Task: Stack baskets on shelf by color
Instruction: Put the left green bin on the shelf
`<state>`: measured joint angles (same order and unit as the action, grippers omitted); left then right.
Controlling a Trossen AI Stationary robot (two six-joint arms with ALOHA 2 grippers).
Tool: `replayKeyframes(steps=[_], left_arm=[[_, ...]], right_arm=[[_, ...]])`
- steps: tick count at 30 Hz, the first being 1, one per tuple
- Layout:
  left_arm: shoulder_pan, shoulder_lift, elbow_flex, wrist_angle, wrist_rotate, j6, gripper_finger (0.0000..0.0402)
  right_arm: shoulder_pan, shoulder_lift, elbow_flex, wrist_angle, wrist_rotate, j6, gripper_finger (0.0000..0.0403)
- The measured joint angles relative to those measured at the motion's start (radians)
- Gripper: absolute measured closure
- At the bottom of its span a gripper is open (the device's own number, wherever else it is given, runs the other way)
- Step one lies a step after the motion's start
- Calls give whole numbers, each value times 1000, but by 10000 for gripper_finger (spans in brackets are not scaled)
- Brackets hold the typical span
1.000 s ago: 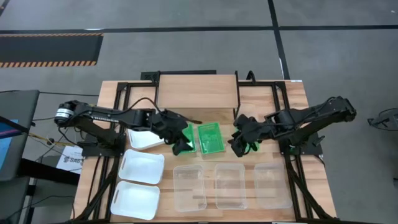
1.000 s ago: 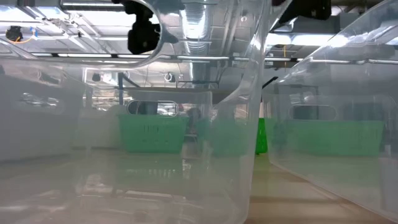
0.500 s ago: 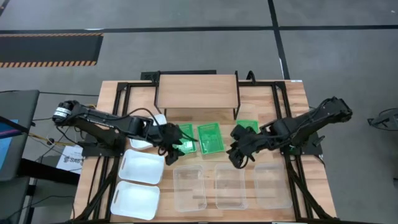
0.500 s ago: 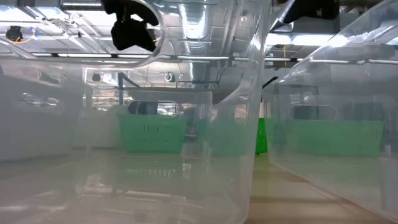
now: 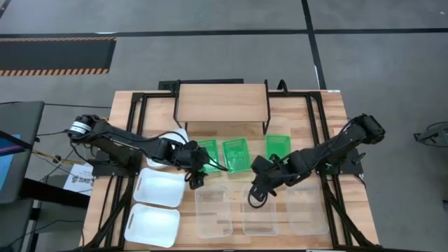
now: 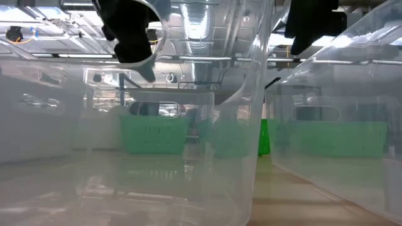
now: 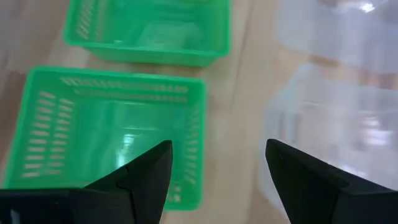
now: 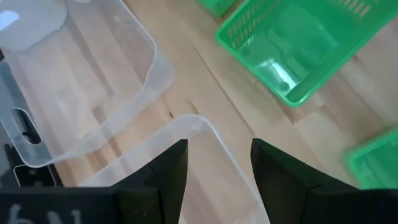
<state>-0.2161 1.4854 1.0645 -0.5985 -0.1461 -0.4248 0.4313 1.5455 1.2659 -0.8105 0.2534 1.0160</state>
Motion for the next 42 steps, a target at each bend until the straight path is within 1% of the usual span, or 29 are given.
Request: replayKeyframes(steps=[5,8,14,15,18,20,22,24,26,28,30,32,35,38,42], left_arm=[[0,44,0,-10,-70,59,155],[3,90,0,-7,-76,119,155],[25,202,0,-16,-68,188,155],[32,215,0,-20,-61,187,155],[51,244,0,-21,1,185,155],[58,253,0,-39,45,181,162],[62,252,0,-52,59,177,182],[62,252,0,-49,48,179,216],[62,249,0,-39,9,191,263],[66,250,0,-20,-18,204,321],[74,251,0,2,-10,200,376],[86,251,4,25,23,186,390],[98,245,55,-21,79,185,398],[100,244,155,-110,90,202,400],[104,243,326,-190,89,222,401]], right_arm=[[-11,-14,0,-2,-47,12,202],[-13,-31,0,0,-47,36,202],[-14,-35,0,2,-46,0,202],[-14,-35,0,6,-46,0,202],[-11,-35,0,6,-46,0,202],[-6,-35,0,13,-42,5,202],[0,-35,0,11,-40,4,202],[9,-35,0,10,-40,4,202],[15,-35,0,7,-40,3,202],[16,-35,0,2,-42,4,202],[18,-35,0,3,-43,6,202],[20,-41,0,2,-43,13,202],[21,-57,0,4,-44,12,202],[15,-84,0,-4,-47,8,202],[3,-138,0,-30,-46,8,202]])
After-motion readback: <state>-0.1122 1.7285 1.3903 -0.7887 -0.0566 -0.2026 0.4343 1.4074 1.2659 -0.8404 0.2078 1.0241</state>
